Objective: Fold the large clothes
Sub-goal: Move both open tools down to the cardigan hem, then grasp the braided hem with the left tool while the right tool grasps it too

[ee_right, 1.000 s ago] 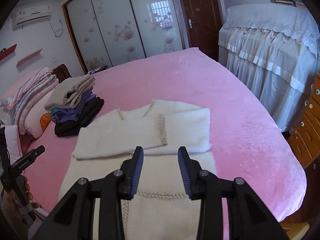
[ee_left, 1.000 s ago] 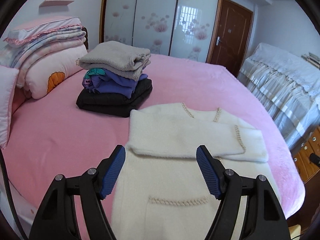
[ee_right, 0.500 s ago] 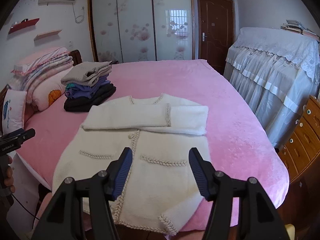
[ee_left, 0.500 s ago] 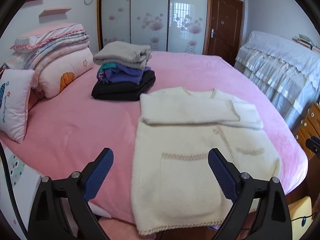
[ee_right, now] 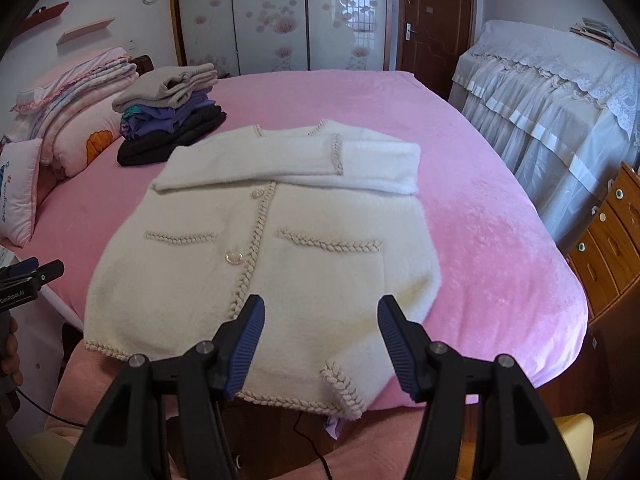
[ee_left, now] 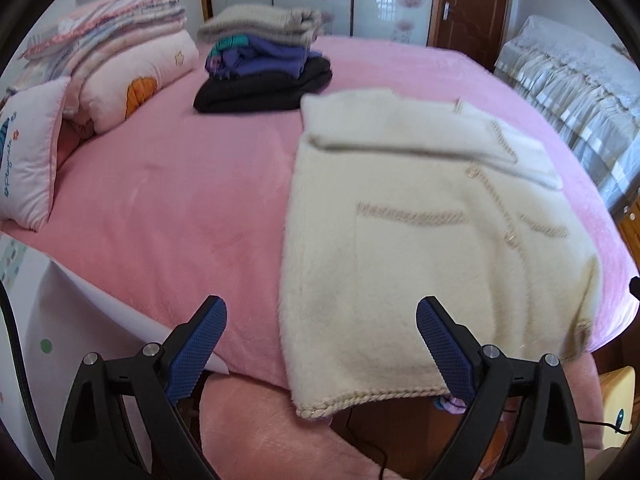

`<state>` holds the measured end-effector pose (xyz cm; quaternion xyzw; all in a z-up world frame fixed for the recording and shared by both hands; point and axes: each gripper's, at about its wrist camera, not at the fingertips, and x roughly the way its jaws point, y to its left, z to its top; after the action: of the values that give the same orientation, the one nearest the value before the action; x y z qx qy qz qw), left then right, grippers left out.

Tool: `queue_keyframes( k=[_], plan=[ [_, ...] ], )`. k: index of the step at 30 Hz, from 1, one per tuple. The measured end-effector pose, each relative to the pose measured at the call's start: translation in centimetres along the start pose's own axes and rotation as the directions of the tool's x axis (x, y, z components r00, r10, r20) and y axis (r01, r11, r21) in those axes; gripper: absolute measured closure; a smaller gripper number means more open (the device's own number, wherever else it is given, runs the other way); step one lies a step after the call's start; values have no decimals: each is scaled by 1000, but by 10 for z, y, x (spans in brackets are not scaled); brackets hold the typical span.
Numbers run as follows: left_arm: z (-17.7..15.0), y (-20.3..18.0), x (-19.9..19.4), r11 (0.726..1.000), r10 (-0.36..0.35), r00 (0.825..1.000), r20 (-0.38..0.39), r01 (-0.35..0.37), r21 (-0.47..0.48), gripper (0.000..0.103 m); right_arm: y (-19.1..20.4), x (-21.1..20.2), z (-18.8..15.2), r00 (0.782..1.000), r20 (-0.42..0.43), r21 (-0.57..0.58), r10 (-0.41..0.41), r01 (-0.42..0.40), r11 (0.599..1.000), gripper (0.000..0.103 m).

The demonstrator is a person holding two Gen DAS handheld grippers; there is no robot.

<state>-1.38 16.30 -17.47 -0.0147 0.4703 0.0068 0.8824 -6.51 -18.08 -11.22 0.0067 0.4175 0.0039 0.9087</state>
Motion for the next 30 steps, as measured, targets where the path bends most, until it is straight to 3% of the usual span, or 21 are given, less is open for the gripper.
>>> queue_keyframes(
  k=[6,16,19,22,26,30],
  plan=[
    [-18,10,41,1000,19,995,-97,-18,7,8,-27,45,-17,981,-159,52,-109,119,992,44],
    [-32,23,77,999,42,985,-170,-47,-24,8,-62,99,-42,949,-315,223,7,67,973,44],
    [-35,26,85,998,42,980,-193,-50,-39,8,-69,103,-47,942,-334,271,42,53,961,44],
    [-38,26,90,998,29,978,-208,-41,-56,8,-68,98,-41,948,-315,281,51,42,959,44],
    [-39,23,95,998,16,975,-223,-31,-62,8,-56,100,-26,950,-311,249,13,68,966,44],
    [-42,20,99,999,14,973,-232,-26,-48,8,-41,115,-18,935,-347,186,-68,140,973,44]
  ],
)
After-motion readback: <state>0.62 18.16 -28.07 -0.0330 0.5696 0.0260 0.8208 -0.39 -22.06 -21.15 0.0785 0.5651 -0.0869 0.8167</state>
